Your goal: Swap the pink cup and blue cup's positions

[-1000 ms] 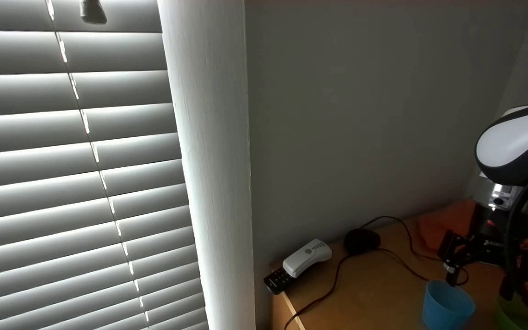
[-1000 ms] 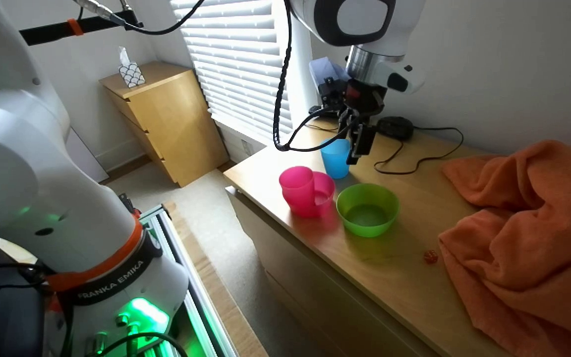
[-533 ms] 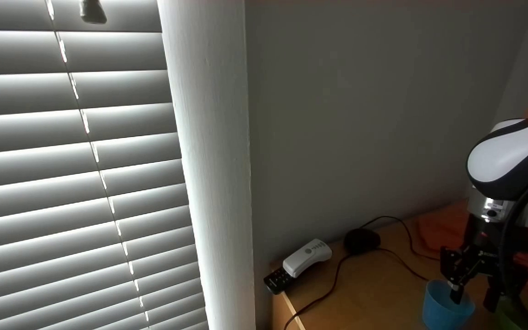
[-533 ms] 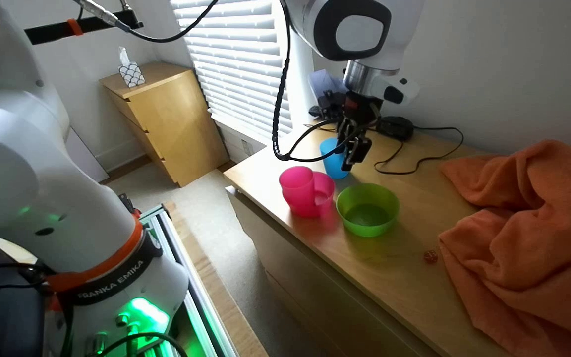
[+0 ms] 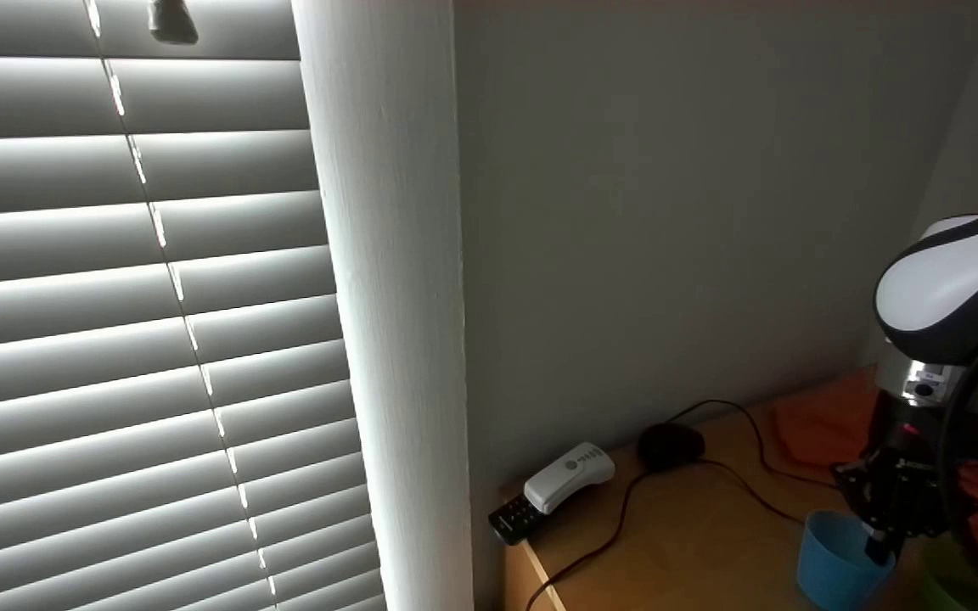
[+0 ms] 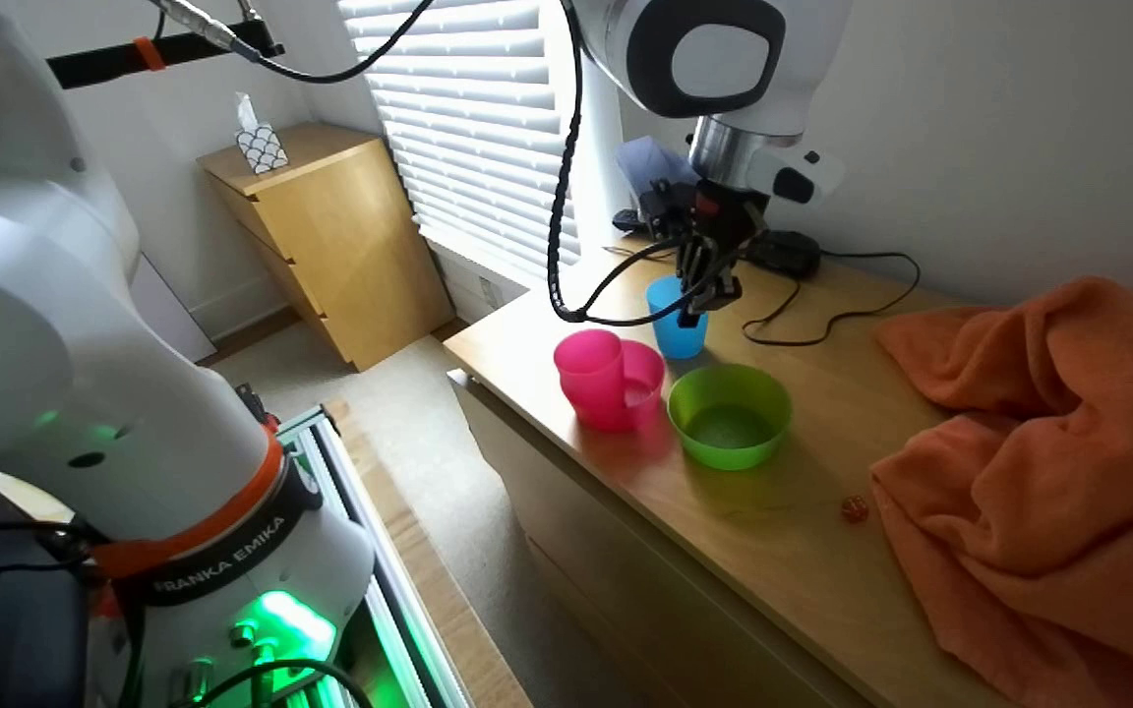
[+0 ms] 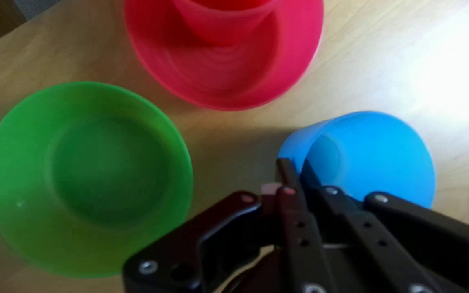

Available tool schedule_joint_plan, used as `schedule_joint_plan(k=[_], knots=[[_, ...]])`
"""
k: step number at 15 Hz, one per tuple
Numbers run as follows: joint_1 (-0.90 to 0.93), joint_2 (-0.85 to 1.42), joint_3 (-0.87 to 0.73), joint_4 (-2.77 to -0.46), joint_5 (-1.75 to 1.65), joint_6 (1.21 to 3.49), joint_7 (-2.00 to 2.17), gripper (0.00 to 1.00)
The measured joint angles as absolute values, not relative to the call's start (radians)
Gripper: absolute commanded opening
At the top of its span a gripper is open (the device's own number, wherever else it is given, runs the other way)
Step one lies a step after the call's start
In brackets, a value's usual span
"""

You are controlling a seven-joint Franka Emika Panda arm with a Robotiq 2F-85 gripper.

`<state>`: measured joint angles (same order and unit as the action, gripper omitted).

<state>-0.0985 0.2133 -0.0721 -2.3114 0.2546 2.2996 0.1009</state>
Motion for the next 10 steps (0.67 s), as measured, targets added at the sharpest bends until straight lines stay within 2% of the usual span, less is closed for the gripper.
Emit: schedule_joint_plan(k=[10], knots=[[-0.167, 0.001, -0.156, -2.392, 0.205, 2.283, -0.028, 0.01]])
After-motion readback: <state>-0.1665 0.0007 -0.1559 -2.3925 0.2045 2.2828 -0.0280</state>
